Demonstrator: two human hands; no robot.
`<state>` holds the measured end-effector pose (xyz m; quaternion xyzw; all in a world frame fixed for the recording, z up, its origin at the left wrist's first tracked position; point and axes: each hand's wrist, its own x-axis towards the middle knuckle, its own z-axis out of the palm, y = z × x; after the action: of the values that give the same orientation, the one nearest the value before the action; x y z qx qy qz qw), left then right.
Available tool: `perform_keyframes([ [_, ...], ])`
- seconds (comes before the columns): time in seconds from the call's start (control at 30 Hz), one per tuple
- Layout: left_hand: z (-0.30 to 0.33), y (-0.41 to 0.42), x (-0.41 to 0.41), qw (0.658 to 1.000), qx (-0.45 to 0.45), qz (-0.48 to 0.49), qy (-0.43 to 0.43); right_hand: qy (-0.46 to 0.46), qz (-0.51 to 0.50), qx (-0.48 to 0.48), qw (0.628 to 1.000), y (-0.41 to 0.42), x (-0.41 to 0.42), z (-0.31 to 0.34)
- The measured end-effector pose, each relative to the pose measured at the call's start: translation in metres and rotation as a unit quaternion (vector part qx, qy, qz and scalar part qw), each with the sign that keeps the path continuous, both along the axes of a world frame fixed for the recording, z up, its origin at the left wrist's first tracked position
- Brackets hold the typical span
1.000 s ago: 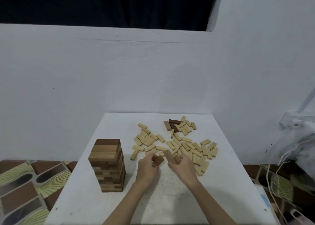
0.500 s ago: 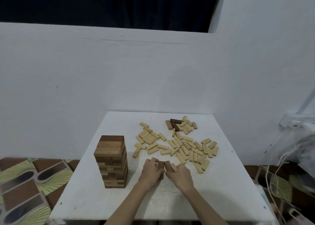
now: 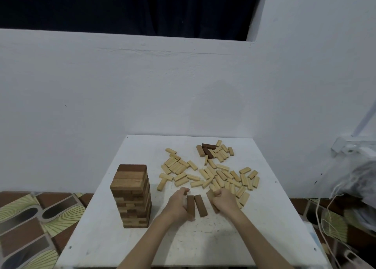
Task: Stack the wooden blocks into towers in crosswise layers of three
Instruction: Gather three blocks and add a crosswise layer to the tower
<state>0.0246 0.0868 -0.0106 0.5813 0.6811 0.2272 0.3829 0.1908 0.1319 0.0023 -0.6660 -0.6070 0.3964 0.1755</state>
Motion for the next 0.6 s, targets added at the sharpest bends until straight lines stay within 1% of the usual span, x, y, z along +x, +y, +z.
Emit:
perform_keyframes([
  [0.07,0.000,-0.001,0.002,1.000,0.005,-0.002,-0.010,-0.010,-0.008,-0.001,1.000,0.003,0.002,-0.006],
  [0.17,-0.002,-0.001,0.005,1.000,0.013,-0.005,-0.018,0.006,-0.023,-0.009,1.000,0.006,0.002,-0.015],
  [0.6,-0.006,0.004,0.009,0.999,0.033,0.009,-0.022,0.029,0.017,-0.018,0.999,0.013,0.003,-0.027],
])
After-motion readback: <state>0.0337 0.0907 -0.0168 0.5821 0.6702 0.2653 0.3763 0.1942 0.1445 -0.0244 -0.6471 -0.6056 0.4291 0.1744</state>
